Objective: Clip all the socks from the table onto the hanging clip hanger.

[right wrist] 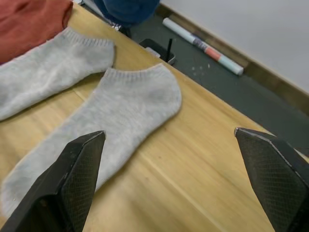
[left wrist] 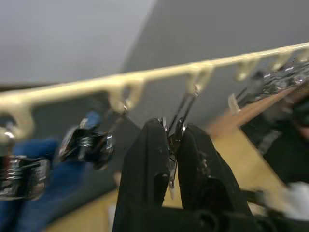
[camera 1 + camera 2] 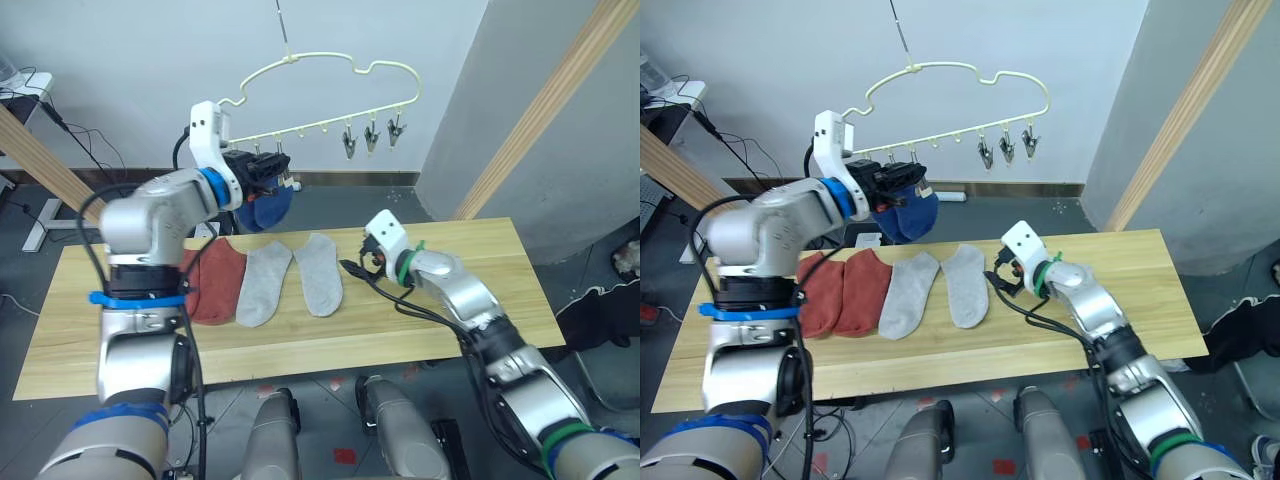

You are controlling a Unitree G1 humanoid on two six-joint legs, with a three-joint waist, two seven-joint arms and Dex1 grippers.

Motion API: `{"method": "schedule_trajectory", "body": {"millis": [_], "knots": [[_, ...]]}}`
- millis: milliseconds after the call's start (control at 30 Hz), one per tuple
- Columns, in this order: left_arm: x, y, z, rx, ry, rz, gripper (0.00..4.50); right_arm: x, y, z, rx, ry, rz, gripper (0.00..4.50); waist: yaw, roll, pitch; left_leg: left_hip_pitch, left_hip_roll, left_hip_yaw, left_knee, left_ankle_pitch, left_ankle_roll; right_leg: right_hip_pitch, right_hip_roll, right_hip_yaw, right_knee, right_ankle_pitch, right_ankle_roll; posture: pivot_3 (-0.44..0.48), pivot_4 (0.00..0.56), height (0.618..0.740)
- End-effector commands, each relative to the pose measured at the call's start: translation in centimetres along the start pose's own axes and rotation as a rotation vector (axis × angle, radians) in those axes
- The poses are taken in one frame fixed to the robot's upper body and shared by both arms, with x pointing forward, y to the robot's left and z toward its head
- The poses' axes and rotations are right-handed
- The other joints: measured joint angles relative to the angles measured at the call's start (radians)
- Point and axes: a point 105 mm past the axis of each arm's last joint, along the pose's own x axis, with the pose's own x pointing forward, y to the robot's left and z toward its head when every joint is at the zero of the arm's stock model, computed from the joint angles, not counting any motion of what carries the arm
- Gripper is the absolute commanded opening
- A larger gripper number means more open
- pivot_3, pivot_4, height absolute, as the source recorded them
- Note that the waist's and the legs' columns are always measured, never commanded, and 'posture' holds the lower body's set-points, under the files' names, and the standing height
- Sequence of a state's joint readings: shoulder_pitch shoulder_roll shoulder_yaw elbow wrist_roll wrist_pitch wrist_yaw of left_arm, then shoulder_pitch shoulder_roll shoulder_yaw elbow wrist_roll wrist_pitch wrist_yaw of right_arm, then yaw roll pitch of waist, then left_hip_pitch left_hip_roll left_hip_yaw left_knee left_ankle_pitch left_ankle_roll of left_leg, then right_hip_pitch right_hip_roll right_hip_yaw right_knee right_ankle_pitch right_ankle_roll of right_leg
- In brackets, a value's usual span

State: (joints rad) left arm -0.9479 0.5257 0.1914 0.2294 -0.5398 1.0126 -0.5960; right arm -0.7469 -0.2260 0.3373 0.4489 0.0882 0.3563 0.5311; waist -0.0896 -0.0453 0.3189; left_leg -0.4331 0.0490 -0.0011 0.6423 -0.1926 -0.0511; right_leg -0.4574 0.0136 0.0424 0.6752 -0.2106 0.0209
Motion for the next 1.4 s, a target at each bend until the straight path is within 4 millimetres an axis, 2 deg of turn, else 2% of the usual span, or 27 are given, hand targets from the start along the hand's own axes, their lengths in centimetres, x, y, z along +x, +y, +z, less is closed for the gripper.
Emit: {"method": "schedule_trajectory", "body": {"millis": [33,167,300,400,500,733,833,967,1033,1167,1300,1400], "knots": [[-0.9,-0.2,0.9,-0.102,0.011,-0.041,0.22,1.4,0.2,0.8,-0.039,-0.023,0.029,4.50,0.006,0.000,0.000,0.000,0.000,0.000,0.000,0.000,0.000,0.000,0.000,0.000,-0.001,0.000,0.000,-0.027,0.276,0.740],[-1.6,-0.9,1.1,-0.160,0.047,-0.097,0.22,4.0,1.4,0.7,-0.031,0.032,0.061,4.50,0.007,0.000,0.000,-0.001,-0.001,0.000,0.000,0.000,0.000,0.001,-0.002,0.000,-0.003,0.000,0.000,-0.020,0.269,0.740],[-1.7,-1.7,0.7,-0.161,0.063,-0.122,0.22,5.0,2.0,0.2,-0.034,0.078,0.072,4.50,0.012,0.000,0.000,-0.001,-0.001,0.000,-0.001,0.000,-0.001,0.001,-0.003,0.000,-0.003,0.000,0.000,-0.010,0.264,0.740],[-1.8,-2.4,0.7,-0.159,0.067,-0.146,0.22,5.3,1.8,-1.1,-0.047,0.154,0.042,4.50,0.018,0.000,0.000,-0.001,-0.002,0.000,-0.001,0.000,-0.001,0.001,-0.004,0.000,-0.003,0.000,0.000,-0.001,0.260,0.740],[-2.2,-2.1,0.8,-0.155,0.063,-0.136,0.22,5.0,2.0,-2.6,-0.113,0.233,0.064,4.50,0.027,0.000,0.000,-0.001,-0.003,0.000,-0.001,0.000,-0.001,0.001,-0.005,-0.001,-0.003,0.000,0.000,0.010,0.261,0.740],[-2.2,-2.3,0.3,-0.164,0.057,-0.135,0.22,4.4,3.4,-5.3,-0.108,0.313,0.160,4.50,0.028,-0.001,0.000,0.000,-0.002,0.000,-0.001,0.000,-0.001,0.001,-0.005,-0.001,-0.001,0.000,0.000,0.011,0.266,0.740],[-2.1,-2.3,0.0,-0.164,0.058,-0.132,0.22,4.2,3.6,-5.7,-0.126,0.317,0.184,3.56,0.028,-0.001,-0.001,0.000,-0.003,0.000,-0.001,0.000,-0.001,0.001,-0.005,-0.001,-0.001,0.000,0.000,0.008,0.265,0.740],[-2.0,-2.2,0.0,-0.165,0.052,-0.129,0.22,3.4,3.6,-6.7,-0.268,0.308,0.225,2.06,0.032,-0.001,-0.001,0.000,-0.003,0.000,-0.001,0.000,-0.001,0.002,-0.005,-0.001,-0.001,0.000,0.000,0.004,0.268,0.740],[-1.9,-2.1,0.0,-0.163,0.050,-0.124,0.22,2.9,3.8,-7.3,-0.283,0.304,0.249,1.35,0.033,-0.001,-0.001,0.000,-0.003,0.000,0.000,0.000,-0.001,0.002,-0.005,0.000,0.000,0.000,0.000,0.001,0.269,0.740],[-1.6,-2.2,-0.3,-0.176,0.046,-0.129,0.22,1.7,3.6,-6.2,-0.274,0.193,0.239,0.03,0.042,-0.001,-0.001,0.000,-0.004,0.000,0.001,0.000,-0.001,0.002,-0.005,-0.001,-0.001,0.000,0.000,-0.004,0.277,0.740],[-1.3,-2.3,-0.7,-0.202,0.050,-0.134,0.22,-0.4,3.4,-3.9,-0.284,0.068,0.213,0.03,0.044,-0.001,-0.001,0.000,-0.004,0.000,0.001,0.000,-0.001,0.002,-0.006,0.000,-0.001,0.000,0.000,-0.013,0.284,0.740],[-1.1,-2.5,-0.9,-0.262,0.048,-0.155,0.22,-2.7,3.6,-1.0,-0.305,-0.062,0.183,0.03,0.041,-0.001,-0.001,0.000,-0.003,0.000,0.001,0.000,-0.001,0.002,-0.005,-0.001,-0.001,0.000,0.000,-0.019,0.286,0.740]]}}
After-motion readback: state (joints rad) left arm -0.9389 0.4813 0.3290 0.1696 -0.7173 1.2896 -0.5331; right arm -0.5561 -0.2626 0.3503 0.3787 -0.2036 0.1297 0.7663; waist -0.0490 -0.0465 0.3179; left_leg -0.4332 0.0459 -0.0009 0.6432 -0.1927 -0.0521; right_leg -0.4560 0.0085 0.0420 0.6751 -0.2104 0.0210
